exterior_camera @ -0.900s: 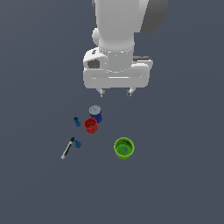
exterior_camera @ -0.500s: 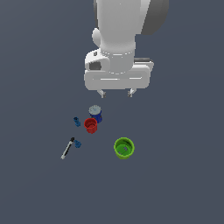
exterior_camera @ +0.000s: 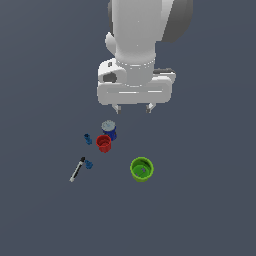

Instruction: Pick up a designated object from a clutter of objects.

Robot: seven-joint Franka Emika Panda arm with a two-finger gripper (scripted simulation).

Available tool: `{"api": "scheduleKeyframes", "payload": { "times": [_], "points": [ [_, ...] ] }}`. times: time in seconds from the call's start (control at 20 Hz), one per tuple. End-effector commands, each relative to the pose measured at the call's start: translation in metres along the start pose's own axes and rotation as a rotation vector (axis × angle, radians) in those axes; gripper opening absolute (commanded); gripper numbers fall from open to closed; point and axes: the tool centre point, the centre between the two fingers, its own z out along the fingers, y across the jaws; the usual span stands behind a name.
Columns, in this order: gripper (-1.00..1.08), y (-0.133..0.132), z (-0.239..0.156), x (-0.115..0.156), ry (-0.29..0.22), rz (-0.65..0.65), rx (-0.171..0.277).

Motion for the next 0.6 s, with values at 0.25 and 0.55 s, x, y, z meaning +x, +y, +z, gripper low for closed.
{"api": "scheduleKeyframes", "payload": {
  "times": [0.25,0.55],
  "points": [
    [1.0,0.017,0.018,0.011,-0.002,0.032,0.005],
    [1.0,0.049,0.052,0.028,-0.003,0.089,0.01]
  ]
}}
